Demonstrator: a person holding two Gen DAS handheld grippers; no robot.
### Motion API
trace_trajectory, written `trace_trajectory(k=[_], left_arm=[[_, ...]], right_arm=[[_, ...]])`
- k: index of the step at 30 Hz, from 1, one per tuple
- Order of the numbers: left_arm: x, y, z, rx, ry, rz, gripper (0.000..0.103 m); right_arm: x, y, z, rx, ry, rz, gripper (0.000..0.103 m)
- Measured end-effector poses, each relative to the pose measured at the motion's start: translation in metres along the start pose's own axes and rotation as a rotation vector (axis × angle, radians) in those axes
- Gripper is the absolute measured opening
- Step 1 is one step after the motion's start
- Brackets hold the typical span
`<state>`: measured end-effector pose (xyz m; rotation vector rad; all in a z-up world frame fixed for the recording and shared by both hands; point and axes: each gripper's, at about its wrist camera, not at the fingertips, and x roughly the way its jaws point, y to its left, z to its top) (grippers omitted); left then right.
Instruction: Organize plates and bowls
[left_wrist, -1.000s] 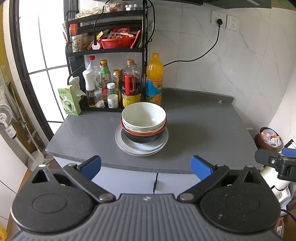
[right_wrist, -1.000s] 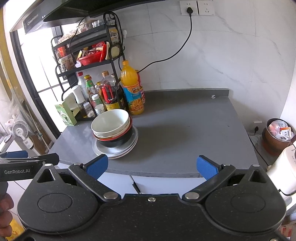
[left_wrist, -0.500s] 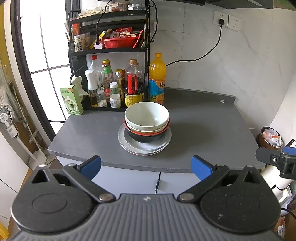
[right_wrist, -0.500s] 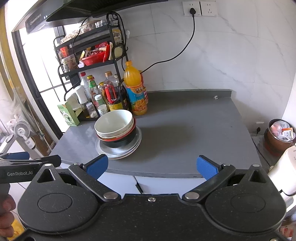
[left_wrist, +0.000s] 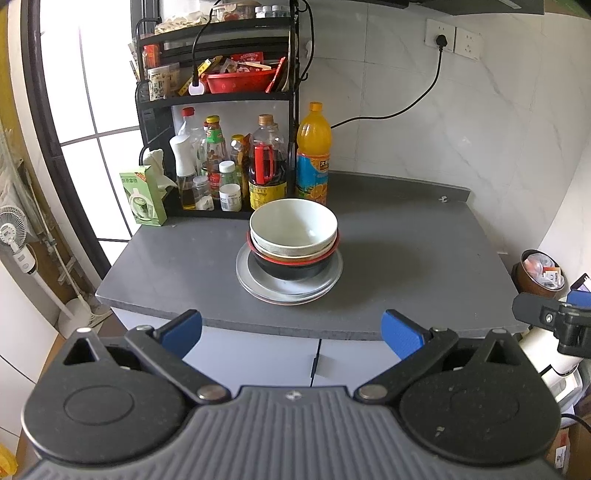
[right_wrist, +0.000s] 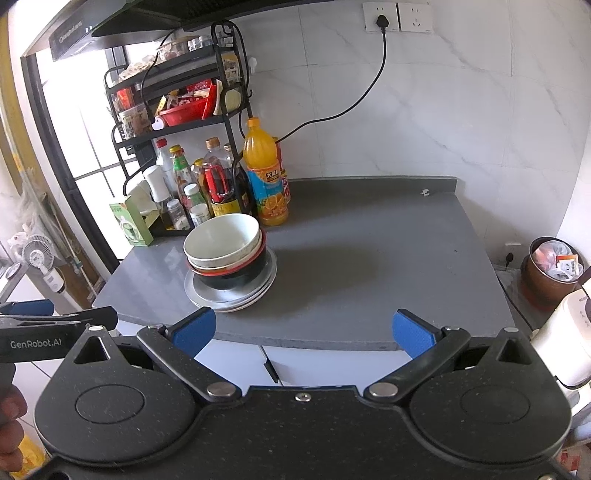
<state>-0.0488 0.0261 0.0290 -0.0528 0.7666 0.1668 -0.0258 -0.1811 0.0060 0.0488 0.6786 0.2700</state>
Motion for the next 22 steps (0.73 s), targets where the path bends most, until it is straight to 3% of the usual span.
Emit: trace_trajectory(k=[22], left_arm=[[0.0045, 0.0014, -0.0018, 0.001, 0.003, -0.013, 0.102]], right_arm=[[0.0006, 0.0053, 0.001, 0.007, 0.01, 0.001, 0.103]])
